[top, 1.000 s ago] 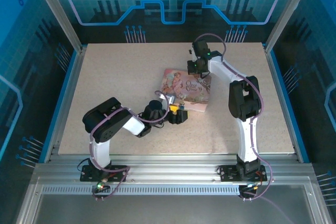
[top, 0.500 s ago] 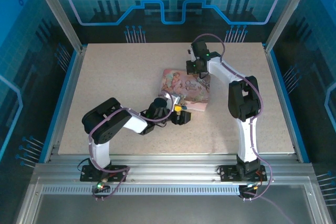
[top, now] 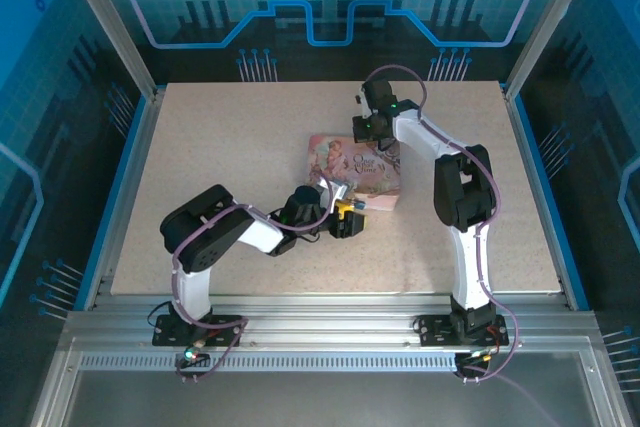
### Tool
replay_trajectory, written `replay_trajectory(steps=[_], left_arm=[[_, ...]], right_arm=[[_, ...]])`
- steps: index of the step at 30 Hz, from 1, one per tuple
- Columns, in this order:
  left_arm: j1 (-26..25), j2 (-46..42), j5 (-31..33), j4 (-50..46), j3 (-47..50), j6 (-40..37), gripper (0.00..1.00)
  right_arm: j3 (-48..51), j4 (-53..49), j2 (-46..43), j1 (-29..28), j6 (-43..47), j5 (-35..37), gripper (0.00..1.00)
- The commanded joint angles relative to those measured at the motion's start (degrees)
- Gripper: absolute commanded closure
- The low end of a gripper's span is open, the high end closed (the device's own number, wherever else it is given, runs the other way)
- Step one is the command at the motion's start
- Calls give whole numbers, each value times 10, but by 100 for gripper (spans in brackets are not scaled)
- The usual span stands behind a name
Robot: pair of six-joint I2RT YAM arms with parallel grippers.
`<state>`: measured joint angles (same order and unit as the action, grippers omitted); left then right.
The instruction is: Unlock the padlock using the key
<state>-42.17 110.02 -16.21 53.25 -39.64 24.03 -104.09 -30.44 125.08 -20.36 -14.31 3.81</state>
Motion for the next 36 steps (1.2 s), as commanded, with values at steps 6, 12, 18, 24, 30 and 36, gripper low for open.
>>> replay_trajectory(steps=[6,12,18,24,30,36], left_arm=[[-2,8,14,73,9,26,25],[-2,-1,43,70,25,36,24],[-2,-64,98,17,63,6,18],[-8,-70,135,-32,49,-27,13],[-33,-40,183,-66,9,-46,11],[-38,-6,184,-75,-22,-41,11]], right_arm=[[20,-31,8,-17,5,-19,100],[23,-28,5,-16,3,-18,100],[22,-28,6,-17,6,-18,100],[22,-25,5,-20,2,-20,100],[21,-22,9,-22,0,-22,100],[30,-14,4,-22,1,-23,100]])
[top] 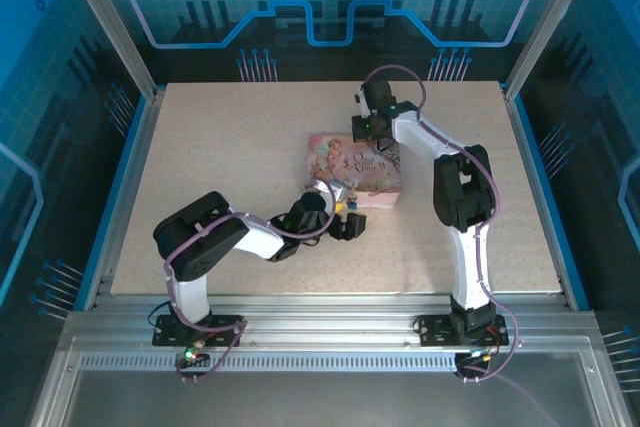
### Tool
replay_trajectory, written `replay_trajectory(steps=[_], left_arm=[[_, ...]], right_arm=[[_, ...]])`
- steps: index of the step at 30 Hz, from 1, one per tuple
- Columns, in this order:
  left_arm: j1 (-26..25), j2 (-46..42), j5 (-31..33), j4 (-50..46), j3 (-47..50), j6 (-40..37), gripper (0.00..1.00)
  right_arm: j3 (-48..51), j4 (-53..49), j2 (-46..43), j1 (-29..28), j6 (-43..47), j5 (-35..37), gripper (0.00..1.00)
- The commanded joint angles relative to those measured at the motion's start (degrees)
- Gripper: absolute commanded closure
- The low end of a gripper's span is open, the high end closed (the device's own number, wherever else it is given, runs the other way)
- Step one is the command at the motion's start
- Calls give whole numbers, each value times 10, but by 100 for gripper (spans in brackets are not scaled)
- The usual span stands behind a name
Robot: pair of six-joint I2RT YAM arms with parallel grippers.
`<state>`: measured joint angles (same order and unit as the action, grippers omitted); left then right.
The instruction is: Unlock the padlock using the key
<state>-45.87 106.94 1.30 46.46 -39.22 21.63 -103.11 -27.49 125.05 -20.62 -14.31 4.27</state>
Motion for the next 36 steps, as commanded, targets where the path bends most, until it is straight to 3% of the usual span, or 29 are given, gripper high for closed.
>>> replay_trajectory(steps=[1,13,23,28,36], left_arm=[[-1,29,5,-3,-30,-13,10],[13,54,-126,100,-38,35,18],[38,61,-150,150,-27,83,23],[36,47,-107,127,-14,74,23],[1,-1,46,30,-9,9,16]], right_arm=[[22,-42,4,-19,2,-29,100],[26,-40,5,-19,3,-31,100],[30,-36,1,-19,3,-30,100],[31,-36,-1,-19,2,-27,100],[34,-35,-4,-18,1,-26,100]])
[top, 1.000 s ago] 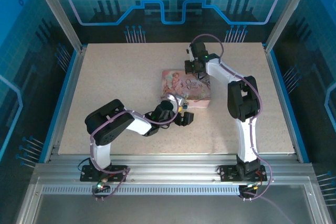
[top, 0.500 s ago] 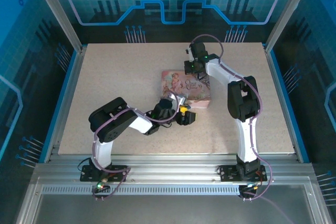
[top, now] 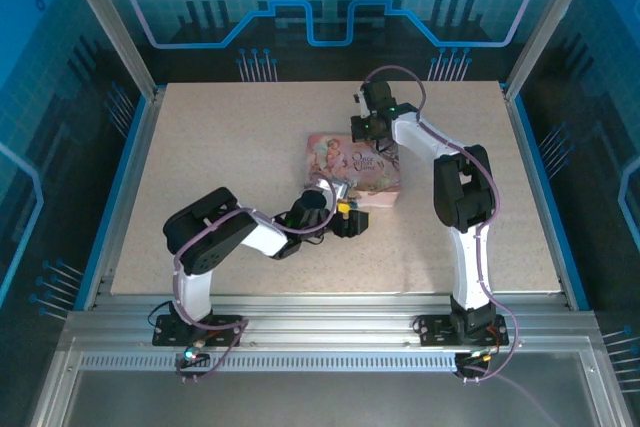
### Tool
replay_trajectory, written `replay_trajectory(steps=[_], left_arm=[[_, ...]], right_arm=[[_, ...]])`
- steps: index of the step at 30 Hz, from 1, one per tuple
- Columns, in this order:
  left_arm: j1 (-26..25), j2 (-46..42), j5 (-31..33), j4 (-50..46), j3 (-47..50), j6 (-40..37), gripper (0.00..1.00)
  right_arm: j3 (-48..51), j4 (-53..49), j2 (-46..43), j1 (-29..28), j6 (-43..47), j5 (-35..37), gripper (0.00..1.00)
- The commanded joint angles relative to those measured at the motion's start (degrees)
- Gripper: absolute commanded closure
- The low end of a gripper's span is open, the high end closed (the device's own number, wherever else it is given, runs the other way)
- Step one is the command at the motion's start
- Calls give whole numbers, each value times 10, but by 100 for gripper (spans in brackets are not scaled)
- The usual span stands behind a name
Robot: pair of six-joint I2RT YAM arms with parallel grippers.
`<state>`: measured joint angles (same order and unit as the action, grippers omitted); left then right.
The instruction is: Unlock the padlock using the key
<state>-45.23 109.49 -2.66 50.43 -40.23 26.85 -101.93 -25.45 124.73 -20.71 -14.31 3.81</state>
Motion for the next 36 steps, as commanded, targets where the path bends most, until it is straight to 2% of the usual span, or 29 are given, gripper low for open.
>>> replay_trajectory(steps=[1,6,12,15,23,30,34,36], left_arm=[[-6,-26,87,-8,-1,-46,16],[-18,-15,116,-37,-23,-57,16],[-22,6,98,-36,-46,-52,15],[-18,15,39,23,-36,-48,15],[32,21,-84,120,-12,31,27],[33,30,-91,115,-18,42,31],[32,47,-90,156,-9,63,32],[30,49,-77,135,-13,67,32]], right_arm=[[23,-55,-1,-17,0,-21,100],[28,-52,-6,-17,1,-23,100],[35,-46,-12,-18,2,-25,100],[35,-46,-13,-18,3,-25,100],[41,-43,-19,-17,3,-25,100],[48,-38,-19,-17,1,-26,100],[47,-39,-19,-17,1,-25,100],[46,-40,-21,-18,2,-25,100]])
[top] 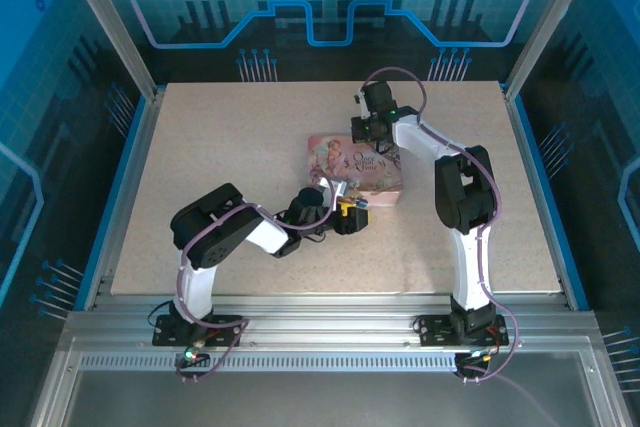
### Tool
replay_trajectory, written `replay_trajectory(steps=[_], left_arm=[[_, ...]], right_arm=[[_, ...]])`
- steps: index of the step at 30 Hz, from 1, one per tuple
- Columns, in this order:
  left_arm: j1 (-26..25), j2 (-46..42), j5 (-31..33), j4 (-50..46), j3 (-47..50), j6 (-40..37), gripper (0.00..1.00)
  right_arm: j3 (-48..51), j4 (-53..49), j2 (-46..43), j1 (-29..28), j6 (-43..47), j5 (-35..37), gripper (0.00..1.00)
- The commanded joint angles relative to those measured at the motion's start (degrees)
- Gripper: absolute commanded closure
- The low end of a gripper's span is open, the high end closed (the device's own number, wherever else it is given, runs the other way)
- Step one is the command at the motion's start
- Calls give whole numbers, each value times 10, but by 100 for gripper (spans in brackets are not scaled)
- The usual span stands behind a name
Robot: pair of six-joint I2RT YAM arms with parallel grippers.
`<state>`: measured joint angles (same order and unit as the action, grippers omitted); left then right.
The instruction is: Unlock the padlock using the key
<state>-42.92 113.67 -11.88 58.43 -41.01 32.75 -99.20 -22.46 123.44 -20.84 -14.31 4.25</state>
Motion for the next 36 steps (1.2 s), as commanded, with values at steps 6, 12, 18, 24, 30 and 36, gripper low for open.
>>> replay_trajectory(steps=[6,12,18,24,30,36], left_arm=[[-26,-24,160,-78,-19,-30,26],[-31,-15,181,-94,-41,-15,23],[-35,-36,267,-147,-38,-8,23],[-33,-70,290,-140,-8,-24,20],[-32,-84,284,-136,1,-38,19],[-19,-137,247,-128,42,-31,17]], right_arm=[[23,-65,-11,-16,1,-31,100],[24,-61,-10,-16,-1,-36,100],[28,-58,-13,-16,0,-36,100],[27,-54,-13,-17,0,-39,100],[28,-54,-13,-17,-2,-39,100],[26,-56,-16,-17,1,-38,100]])
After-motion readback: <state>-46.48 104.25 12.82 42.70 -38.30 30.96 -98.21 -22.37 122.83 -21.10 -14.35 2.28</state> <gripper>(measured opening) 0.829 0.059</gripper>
